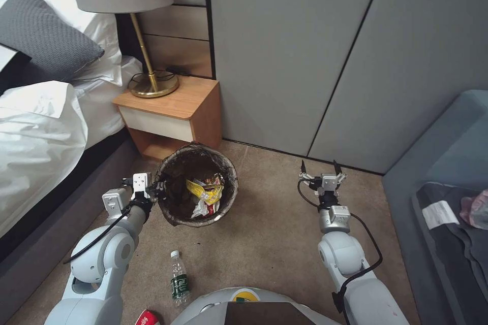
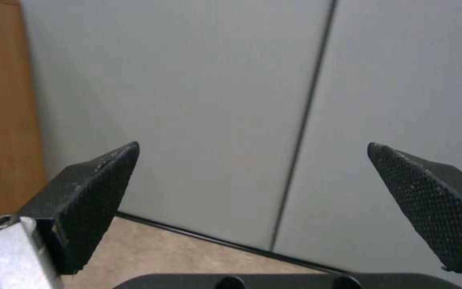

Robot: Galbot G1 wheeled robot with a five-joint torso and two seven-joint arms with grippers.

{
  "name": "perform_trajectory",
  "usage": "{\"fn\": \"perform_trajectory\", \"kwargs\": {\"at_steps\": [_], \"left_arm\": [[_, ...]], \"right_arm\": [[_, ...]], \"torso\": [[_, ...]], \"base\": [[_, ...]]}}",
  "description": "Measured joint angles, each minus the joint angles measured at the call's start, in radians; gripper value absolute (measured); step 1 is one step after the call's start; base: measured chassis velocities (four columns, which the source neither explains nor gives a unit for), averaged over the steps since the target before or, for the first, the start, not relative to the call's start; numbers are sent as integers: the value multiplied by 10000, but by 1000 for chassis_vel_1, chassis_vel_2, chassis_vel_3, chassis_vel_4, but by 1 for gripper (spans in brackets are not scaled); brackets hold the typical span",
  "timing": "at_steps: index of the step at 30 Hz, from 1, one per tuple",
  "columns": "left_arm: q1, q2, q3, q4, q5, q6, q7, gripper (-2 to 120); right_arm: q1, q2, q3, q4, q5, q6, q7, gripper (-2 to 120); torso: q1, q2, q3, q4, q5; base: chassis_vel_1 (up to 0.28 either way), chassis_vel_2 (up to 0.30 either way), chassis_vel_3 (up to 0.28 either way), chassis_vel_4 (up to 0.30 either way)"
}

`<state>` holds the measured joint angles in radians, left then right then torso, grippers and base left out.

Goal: Pick up the trash bin, then pick up the garbage from the floor and place it into the trash bin.

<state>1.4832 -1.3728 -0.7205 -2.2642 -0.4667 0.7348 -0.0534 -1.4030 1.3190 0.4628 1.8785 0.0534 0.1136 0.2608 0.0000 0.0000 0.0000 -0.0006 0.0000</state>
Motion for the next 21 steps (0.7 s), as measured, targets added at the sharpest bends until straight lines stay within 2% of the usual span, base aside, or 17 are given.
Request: {"fn": "perform_trajectory", "kwargs": {"at_steps": [21], "left_arm": [[86, 13, -98, -15, -27, 10, -3, 0]], "right_arm": [[-64, 195, 53, -63, -69, 111, -29, 100]], "torso": [[0, 0, 0, 1, 0]], "base": [[72, 68, 67, 66]]}}
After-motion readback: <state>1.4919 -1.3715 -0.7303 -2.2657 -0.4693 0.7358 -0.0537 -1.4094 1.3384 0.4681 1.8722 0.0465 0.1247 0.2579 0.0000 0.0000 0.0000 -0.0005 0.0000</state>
